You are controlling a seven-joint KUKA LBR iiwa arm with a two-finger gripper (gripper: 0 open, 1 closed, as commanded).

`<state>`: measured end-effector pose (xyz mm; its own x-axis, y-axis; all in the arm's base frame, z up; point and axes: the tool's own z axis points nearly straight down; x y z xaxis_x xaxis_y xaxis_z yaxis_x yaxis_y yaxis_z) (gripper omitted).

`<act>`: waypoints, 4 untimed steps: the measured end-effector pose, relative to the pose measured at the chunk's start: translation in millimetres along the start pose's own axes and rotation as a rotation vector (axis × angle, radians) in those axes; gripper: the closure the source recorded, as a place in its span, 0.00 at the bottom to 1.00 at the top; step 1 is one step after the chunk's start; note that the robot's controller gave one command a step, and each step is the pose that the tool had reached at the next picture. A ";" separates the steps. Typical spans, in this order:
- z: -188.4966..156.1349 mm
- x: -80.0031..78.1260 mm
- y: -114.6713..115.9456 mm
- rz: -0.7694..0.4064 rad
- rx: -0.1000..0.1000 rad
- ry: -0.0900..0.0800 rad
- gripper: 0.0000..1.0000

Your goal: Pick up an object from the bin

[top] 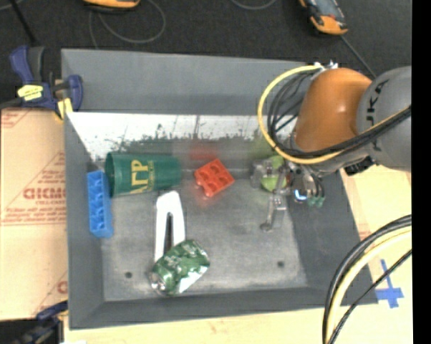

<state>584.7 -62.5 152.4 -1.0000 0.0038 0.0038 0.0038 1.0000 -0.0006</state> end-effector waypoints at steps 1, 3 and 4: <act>-4.7 -1.8 0.1 -0.002 0.001 -0.008 0.00; 75.9 -59.7 69.5 0.024 0.000 -0.018 0.00; 49.0 -69.4 83.9 0.104 -0.002 -0.012 0.00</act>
Offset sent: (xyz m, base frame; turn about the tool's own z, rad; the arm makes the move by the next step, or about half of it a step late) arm 0.0521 0.0668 -0.0824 0.0423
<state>654.3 21.1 103.1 -0.9942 0.1075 -0.0081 0.1075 0.9942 0.0021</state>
